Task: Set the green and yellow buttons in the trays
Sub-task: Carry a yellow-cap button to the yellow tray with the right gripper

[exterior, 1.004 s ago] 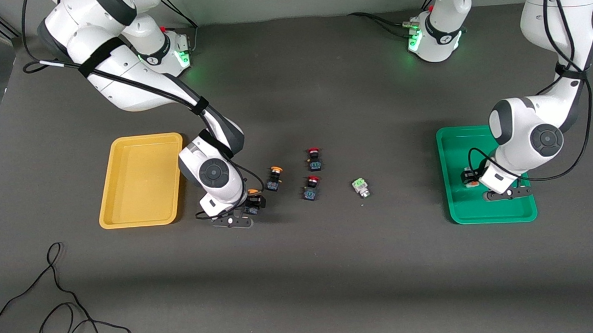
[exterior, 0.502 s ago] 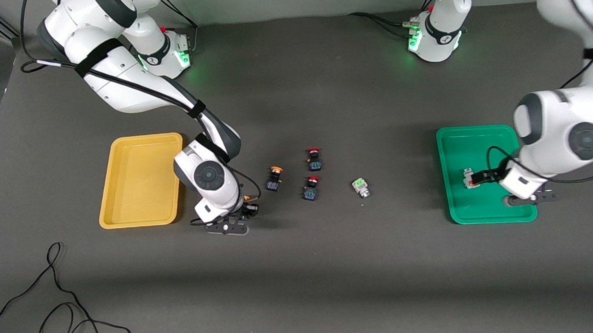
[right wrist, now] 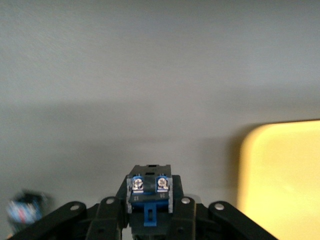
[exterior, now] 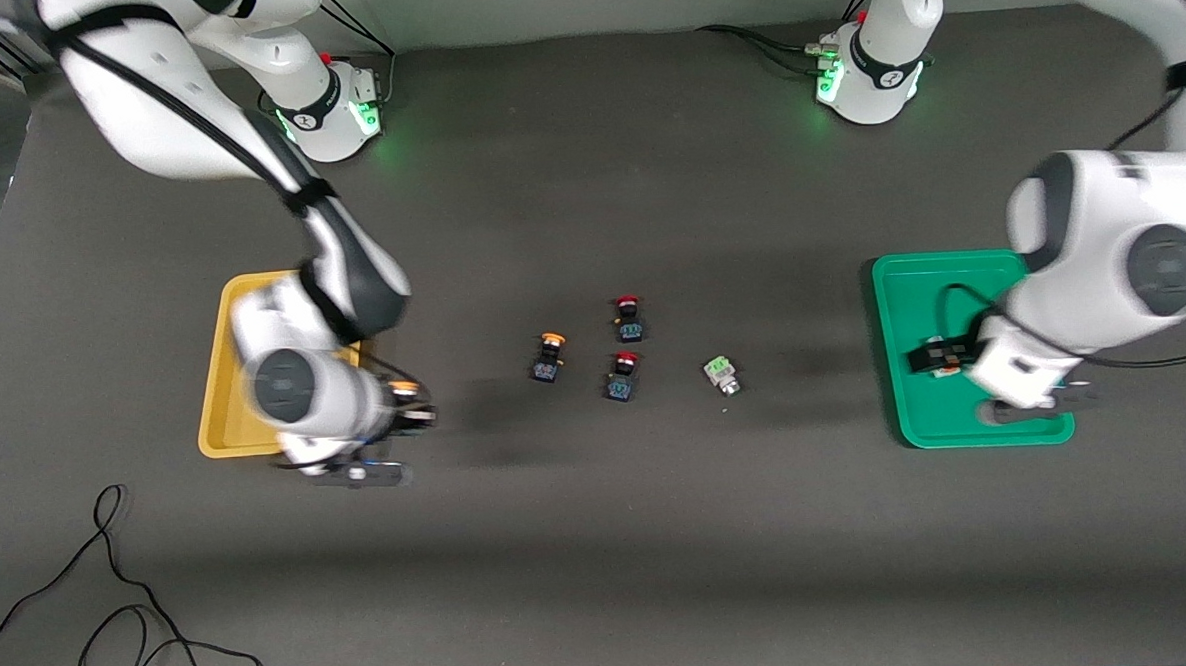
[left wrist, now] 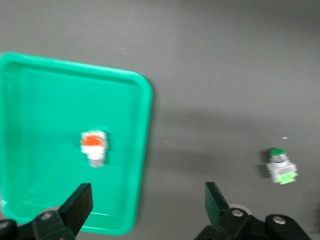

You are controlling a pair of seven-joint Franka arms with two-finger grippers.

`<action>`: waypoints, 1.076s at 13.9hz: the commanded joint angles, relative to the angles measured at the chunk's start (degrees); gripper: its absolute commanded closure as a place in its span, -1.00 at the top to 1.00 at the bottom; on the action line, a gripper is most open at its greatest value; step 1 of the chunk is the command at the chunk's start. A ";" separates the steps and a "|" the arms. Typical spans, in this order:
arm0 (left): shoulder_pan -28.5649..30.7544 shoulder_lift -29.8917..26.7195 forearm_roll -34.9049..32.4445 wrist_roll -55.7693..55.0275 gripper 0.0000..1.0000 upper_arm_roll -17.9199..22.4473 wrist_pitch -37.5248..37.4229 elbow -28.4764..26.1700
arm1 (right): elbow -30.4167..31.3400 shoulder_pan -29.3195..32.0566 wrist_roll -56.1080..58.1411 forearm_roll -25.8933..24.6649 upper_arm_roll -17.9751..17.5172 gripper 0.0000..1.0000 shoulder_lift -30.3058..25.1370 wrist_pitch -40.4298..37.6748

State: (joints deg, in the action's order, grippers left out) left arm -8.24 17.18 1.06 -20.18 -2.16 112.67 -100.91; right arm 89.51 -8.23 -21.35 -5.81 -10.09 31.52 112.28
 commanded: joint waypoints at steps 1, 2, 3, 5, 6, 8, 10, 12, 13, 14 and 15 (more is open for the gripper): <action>-7.38 2.33 0.52 -11.78 1.00 0.75 0.35 0.97 | 7.23 0.40 10.25 2.21 3.57 -1.00 -6.81 -1.19; -9.75 3.12 0.52 -15.99 1.00 0.75 1.75 0.89 | 9.96 2.06 12.54 2.21 3.76 -1.00 -8.57 -0.14; -12.04 4.00 0.52 -20.30 1.00 0.75 3.42 0.89 | 12.77 3.64 14.74 2.21 3.76 -1.00 -10.15 1.61; -16.79 6.63 0.52 -28.47 1.00 0.75 7.19 0.89 | 21.19 6.11 20.54 2.30 4.98 -1.00 -13.75 8.27; -18.55 8.12 0.52 -31.82 1.00 0.75 9.39 0.89 | 25.93 6.21 22.91 2.30 6.47 -1.00 -14.81 13.44; -21.37 11.90 0.26 -37.28 1.00 0.75 14.39 0.89 | 33.24 6.99 26.70 4.30 7.89 -1.00 -14.83 23.98; -22.26 15.33 -0.18 -38.18 1.00 0.75 17.66 0.71 | 37.04 7.09 32.83 13.32 9.64 -1.00 -13.16 31.30; -22.26 18.06 -0.45 -38.18 1.00 0.84 20.38 0.71 | 37.23 7.17 41.70 26.31 10.96 -1.00 -12.45 31.25; -22.26 19.55 -0.45 -38.18 1.00 0.84 22.05 0.71 | 37.23 7.17 47.05 32.47 12.45 -1.00 -12.28 29.24; -22.26 20.52 -0.53 -38.18 1.00 0.93 23.20 0.63 | 37.14 7.17 52.41 37.93 13.77 -1.00 -11.75 27.39; -22.17 20.79 -0.53 -38.18 0.99 0.93 23.38 0.62 | 37.23 7.17 57.34 42.24 15.43 -1.00 -11.14 26.51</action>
State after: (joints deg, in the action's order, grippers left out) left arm -29.94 37.16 1.08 -57.27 -1.82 135.27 -100.94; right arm 126.74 -1.00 26.96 28.26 2.65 20.25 141.12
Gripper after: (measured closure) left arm 0.000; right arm 0.665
